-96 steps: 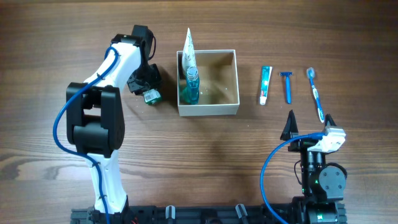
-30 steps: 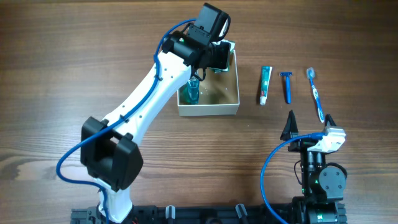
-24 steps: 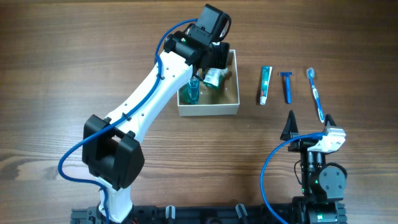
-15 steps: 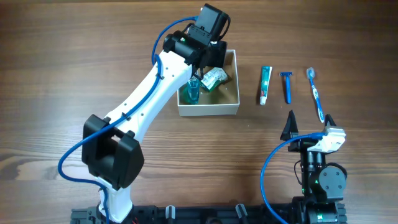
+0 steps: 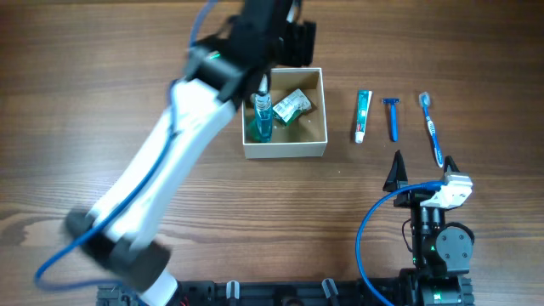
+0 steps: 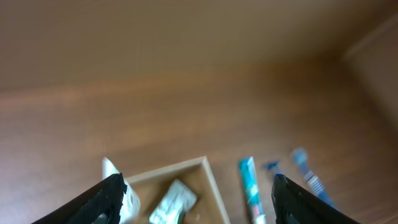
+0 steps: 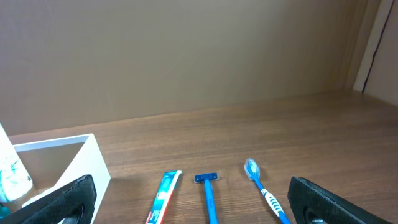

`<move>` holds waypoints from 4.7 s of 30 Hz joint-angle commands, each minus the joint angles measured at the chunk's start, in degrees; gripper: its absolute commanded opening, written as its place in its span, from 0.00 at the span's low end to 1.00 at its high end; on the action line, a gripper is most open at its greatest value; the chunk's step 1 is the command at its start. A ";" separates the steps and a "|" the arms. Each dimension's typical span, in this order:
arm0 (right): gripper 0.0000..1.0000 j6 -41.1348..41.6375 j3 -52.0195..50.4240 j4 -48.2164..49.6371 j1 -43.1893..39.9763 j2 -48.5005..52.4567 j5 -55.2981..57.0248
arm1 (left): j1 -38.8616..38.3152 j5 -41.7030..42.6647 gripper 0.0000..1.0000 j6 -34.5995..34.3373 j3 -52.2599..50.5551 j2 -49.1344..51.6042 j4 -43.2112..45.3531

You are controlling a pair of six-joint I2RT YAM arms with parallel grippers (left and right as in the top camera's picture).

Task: Pack container
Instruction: 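Withdraw the left arm to the left side of the table, then reach the right gripper down to the toothpaste tube and grasp it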

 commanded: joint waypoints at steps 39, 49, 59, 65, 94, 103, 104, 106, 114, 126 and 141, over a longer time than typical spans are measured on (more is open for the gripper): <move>1.00 -4.96 -0.07 1.68 -0.28 -0.22 1.11 | 46.99 -7.98 1.00 -3.58 1.62 5.68 -32.39; 1.00 -6.34 -0.07 22.38 -0.28 -0.22 3.26 | 46.99 -7.98 1.00 -3.61 1.62 5.68 -32.39; 1.00 2.86 2.21 35.08 -0.28 -0.20 -1.51 | 46.99 -7.98 1.00 -3.58 1.62 5.68 -32.39; 1.00 -1.14 15.19 35.10 -0.28 1.73 -5.99 | 46.99 -7.98 1.00 -3.61 1.62 5.68 -32.39; 1.00 0.04 83.56 -52.61 -0.22 98.18 -21.24 | 46.99 -7.98 1.00 -3.58 1.62 5.68 -32.39; 1.00 9.20 83.56 -56.19 1.95 109.15 -16.63 | 46.99 -7.98 1.00 -3.61 1.62 5.68 -32.39; 1.00 9.38 83.56 -56.19 2.40 109.59 -15.32 | 46.99 -7.98 1.00 -3.61 1.62 5.68 -32.39; 1.00 10.82 83.56 -56.13 3.08 110.20 -12.92 | 46.99 -7.98 1.00 -3.58 1.62 5.68 -32.39; 1.00 13.35 83.52 -51.91 3.34 111.40 -1.95 | 46.99 -7.98 1.00 -3.61 1.62 5.68 -32.39; 1.00 1.18 83.52 -46.05 3.87 111.67 -12.09 | 46.99 -7.98 1.00 -3.61 1.62 5.68 -32.39; 1.00 4.57 83.49 -45.90 4.96 116.91 -7.91 | 46.99 -7.98 1.00 -3.58 1.62 5.68 -32.37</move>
